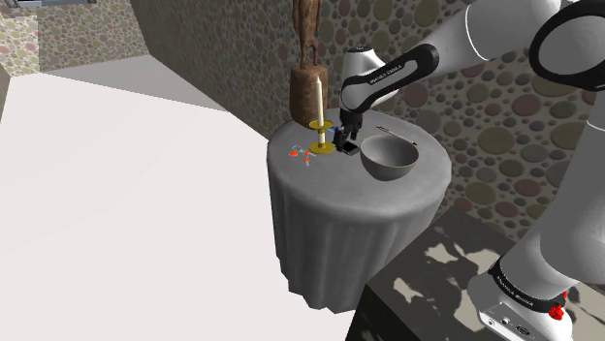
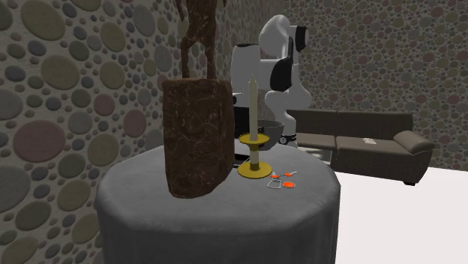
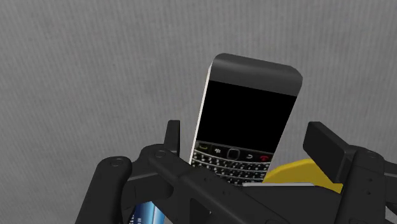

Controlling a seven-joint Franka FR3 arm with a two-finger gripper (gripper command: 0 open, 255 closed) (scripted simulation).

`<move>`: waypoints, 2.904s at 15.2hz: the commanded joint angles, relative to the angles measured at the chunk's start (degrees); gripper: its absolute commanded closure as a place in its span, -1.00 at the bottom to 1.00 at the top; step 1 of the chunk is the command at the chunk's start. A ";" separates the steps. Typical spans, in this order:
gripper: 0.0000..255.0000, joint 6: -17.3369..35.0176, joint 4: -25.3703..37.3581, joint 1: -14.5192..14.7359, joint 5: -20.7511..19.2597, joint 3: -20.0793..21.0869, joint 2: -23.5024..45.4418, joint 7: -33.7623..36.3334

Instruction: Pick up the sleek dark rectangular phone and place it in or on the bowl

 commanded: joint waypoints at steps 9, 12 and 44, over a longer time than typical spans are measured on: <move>1.00 1.18 -0.76 0.07 -0.01 0.01 0.54 0.04; 1.00 1.27 -0.85 0.05 -0.01 0.00 0.53 0.00; 1.00 -17.06 9.85 0.22 0.14 0.03 -7.11 -0.73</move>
